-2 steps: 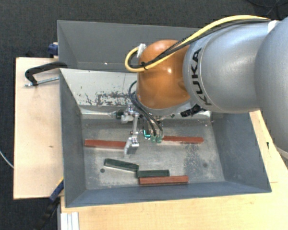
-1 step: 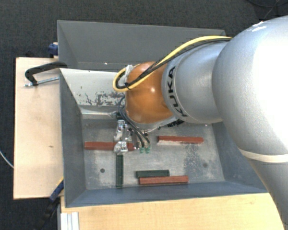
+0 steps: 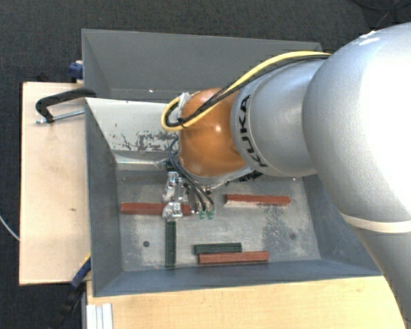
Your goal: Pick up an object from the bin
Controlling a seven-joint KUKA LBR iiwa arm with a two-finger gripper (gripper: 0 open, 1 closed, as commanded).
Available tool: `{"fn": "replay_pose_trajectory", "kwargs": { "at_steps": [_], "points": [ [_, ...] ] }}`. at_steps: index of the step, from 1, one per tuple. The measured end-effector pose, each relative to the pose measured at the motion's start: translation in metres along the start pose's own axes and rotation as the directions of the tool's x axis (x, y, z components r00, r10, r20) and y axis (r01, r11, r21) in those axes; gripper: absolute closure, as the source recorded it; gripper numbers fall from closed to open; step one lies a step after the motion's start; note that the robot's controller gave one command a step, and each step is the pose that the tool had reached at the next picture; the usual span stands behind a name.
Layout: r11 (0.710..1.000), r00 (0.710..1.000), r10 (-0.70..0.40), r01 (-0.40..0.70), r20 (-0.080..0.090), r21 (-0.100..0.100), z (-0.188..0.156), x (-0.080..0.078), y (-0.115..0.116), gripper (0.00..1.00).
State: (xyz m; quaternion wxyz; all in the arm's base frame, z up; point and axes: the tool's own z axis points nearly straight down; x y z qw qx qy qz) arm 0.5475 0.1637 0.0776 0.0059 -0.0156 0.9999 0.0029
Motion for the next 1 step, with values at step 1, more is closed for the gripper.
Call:
{"fn": "replay_pose_trajectory", "kwargs": {
  "at_steps": [1],
  "points": [
    [0.996, 0.996, -0.086, 0.086, 0.0, 0.003, -0.1677, -0.0254, -0.008, 1.0]
  ]
}}
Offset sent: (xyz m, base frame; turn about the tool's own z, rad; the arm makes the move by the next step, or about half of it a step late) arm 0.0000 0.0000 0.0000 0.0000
